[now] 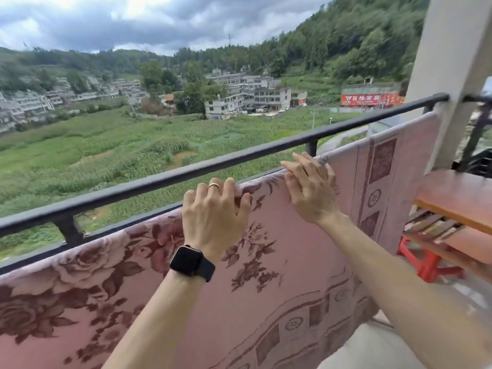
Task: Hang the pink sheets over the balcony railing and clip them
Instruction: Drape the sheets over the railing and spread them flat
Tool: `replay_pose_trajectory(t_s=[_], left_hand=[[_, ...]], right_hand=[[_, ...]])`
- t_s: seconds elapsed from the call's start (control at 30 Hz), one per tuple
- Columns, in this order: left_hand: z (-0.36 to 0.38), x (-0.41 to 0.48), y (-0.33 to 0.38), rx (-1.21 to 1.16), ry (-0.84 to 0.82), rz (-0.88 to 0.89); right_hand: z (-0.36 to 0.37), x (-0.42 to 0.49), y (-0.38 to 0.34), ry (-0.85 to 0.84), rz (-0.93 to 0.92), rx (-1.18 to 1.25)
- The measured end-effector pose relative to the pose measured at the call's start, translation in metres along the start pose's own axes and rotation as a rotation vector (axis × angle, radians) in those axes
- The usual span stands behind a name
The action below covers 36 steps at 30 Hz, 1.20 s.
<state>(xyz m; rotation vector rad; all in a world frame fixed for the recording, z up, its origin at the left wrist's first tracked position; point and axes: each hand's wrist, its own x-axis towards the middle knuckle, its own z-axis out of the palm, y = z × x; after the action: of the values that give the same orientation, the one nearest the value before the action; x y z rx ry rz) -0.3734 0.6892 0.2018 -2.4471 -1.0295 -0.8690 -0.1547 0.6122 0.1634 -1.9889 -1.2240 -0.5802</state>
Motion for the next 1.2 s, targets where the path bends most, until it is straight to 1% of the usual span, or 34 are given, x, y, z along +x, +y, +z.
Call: replay_pose_trajectory(t_s=[0.07,0.13,0.27,0.33,0.43,0.53,0.6,0.67,0.77,0.83,0.93,1.0,1.07,1.13,1.2], left_hand=[[0.006,0.025,0.04,-0.079,-0.013,0.121],[0.017,0.049,0.074,-0.101,-0.061,0.206],[0.044,0.088,0.125,-0.087,-0.146,0.301],[0.052,0.104,0.145,-0.091,-0.14,0.342],[0.058,0.114,0.156,-0.074,-0.126,0.366],[0.062,0.108,0.152,0.002,-0.071,0.342],[0.059,0.108,0.16,-0.011,-0.104,0.286],[0.059,0.121,0.183,-0.011,-0.104,0.242],[0.069,0.147,0.234,-0.025,-0.081,0.28],[0.085,0.164,0.274,-0.053,-0.069,0.302],[0.105,0.178,0.32,-0.037,-0.099,0.278],[0.115,0.179,0.325,0.004,-0.049,0.252],[0.118,0.177,0.321,0.034,0.003,0.243],[0.12,0.173,0.321,0.046,0.018,0.236],[0.116,0.174,0.326,0.051,0.0,0.167]], right_hand=[[-0.01,0.007,0.022,0.0,0.066,-0.019],[-0.02,0.019,0.046,-0.045,0.136,-0.047],[-0.04,0.038,0.095,-0.157,0.189,-0.177],[-0.05,0.045,0.116,-0.179,0.22,-0.212],[-0.061,0.055,0.144,-0.178,0.183,-0.254],[-0.065,0.069,0.178,-0.14,0.207,-0.255],[-0.063,0.072,0.201,-0.109,0.207,-0.23],[-0.061,0.077,0.217,-0.066,0.155,-0.205],[-0.066,0.095,0.237,-0.012,0.158,-0.126],[-0.071,0.107,0.26,-0.06,0.182,-0.13],[-0.076,0.115,0.306,-0.19,0.084,-0.166],[-0.079,0.123,0.333,-0.193,0.027,-0.159],[-0.083,0.134,0.363,-0.179,0.025,-0.131],[-0.088,0.139,0.391,-0.154,0.048,-0.126],[-0.09,0.145,0.408,-0.148,0.047,-0.12]])
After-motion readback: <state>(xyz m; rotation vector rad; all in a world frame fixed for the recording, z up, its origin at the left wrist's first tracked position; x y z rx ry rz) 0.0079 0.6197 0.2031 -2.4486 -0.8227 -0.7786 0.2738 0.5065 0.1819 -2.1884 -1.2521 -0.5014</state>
